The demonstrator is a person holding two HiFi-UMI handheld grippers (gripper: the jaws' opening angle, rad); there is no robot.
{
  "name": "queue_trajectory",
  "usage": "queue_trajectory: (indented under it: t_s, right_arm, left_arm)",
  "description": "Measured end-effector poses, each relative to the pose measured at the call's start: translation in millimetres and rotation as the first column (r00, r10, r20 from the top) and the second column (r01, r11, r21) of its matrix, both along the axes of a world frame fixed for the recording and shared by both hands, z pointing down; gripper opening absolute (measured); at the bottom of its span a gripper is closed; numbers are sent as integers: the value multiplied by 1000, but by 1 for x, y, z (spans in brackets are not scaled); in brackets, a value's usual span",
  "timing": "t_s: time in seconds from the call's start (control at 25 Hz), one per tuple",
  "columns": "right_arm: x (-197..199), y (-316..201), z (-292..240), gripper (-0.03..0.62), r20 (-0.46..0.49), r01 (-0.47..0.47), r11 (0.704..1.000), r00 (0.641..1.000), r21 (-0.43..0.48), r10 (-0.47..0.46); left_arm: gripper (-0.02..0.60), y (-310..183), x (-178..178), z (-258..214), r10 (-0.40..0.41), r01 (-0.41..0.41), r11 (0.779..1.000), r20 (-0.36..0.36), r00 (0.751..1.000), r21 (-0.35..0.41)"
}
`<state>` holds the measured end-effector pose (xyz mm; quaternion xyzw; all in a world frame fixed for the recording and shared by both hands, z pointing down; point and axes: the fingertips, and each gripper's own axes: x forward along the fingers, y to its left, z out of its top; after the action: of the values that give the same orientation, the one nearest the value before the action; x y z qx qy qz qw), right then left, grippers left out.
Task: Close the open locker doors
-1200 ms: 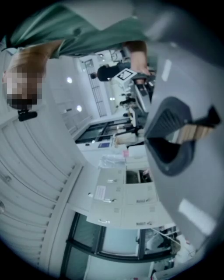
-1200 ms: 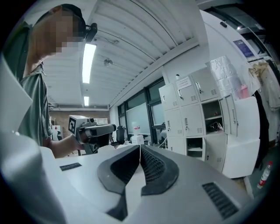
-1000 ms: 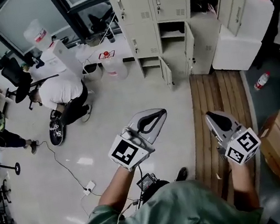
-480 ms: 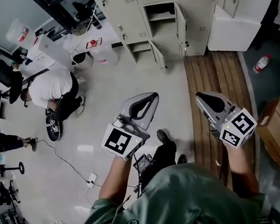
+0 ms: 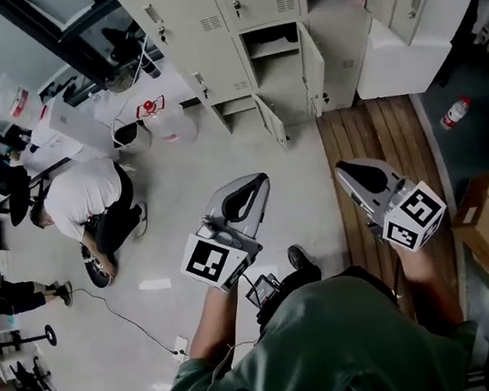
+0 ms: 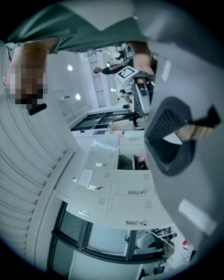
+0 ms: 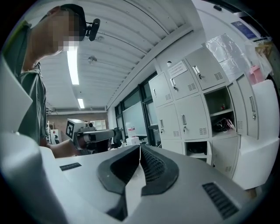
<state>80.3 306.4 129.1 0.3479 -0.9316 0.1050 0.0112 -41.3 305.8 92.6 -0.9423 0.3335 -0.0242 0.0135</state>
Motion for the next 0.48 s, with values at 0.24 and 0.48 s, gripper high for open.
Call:
queue_trajectory:
  t_s: [0.24,0.48]
  right_arm:
    - [-35,-55,-5,8,-14,46,999,999,7,-46]
    - [-25,-95,7,8,-20,68,998,997,-10,-68]
  left_arm:
    - [0,-50,-16,7,-9,8,1000,-36,999,-27]
    - [0,-94,-11,26,-45,42,998,-53,998,-53]
